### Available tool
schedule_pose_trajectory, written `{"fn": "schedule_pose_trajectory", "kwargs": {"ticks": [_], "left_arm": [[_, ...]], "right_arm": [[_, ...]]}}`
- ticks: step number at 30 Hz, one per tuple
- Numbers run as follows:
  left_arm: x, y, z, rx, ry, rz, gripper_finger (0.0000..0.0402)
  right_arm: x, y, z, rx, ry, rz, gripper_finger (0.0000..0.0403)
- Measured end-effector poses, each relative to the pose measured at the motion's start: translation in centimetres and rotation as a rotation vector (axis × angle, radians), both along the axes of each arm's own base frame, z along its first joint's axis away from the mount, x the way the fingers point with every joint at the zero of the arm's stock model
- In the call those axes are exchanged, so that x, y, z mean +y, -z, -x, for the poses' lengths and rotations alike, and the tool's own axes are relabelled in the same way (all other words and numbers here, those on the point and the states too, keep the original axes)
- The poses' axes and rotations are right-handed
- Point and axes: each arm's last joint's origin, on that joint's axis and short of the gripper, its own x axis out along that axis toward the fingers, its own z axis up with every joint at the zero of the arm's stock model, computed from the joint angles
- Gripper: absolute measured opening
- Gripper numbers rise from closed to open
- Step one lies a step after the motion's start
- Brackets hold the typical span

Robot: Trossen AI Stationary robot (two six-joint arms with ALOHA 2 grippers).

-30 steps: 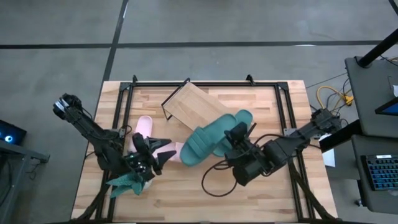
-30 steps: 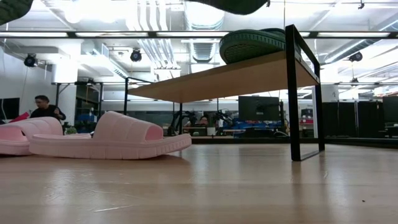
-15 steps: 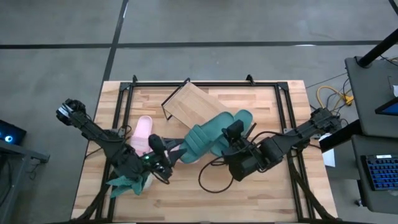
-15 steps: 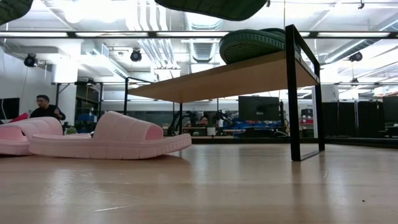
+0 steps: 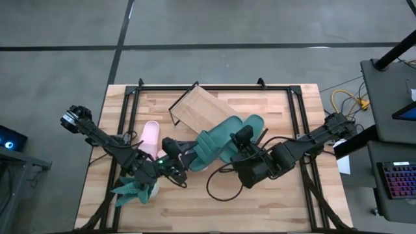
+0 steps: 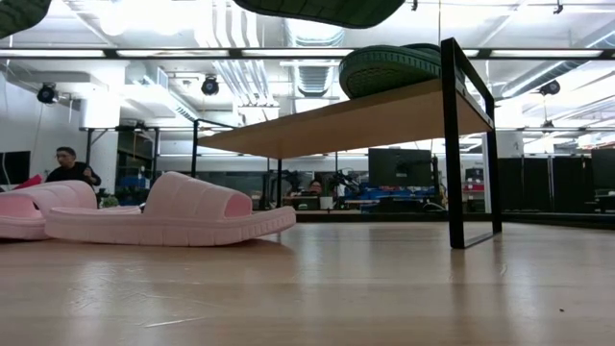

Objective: Pick and place slides into the shelf
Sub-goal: Put the green slide on the shelf

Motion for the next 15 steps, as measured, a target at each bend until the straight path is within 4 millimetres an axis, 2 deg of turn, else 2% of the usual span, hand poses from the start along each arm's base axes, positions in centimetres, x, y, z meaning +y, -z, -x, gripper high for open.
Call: {"fn": "schedule_pose_trajectory", "kwargs": {"ticks": [3, 6, 15], "left_arm": [[0.08, -0.13, 0.10, -0.003, 0.000, 0.002, 0.0276], [0.39, -0.35, 0.13, -0.011, -0.011, 0.009, 0.0255], [0.63, -0.34, 0.01, -0.010, -0.020, 0.007, 0.0113]], "right_arm": [[0.01, -0.01, -0.02, 0.000, -0.001, 0.001, 0.0040], [0.02, -0.03, -0.04, -0.004, -0.001, 0.000, 0.0040], [0.02, -0.07, -0.07, -0.011, 0.002, 0.000, 0.0040]]}}
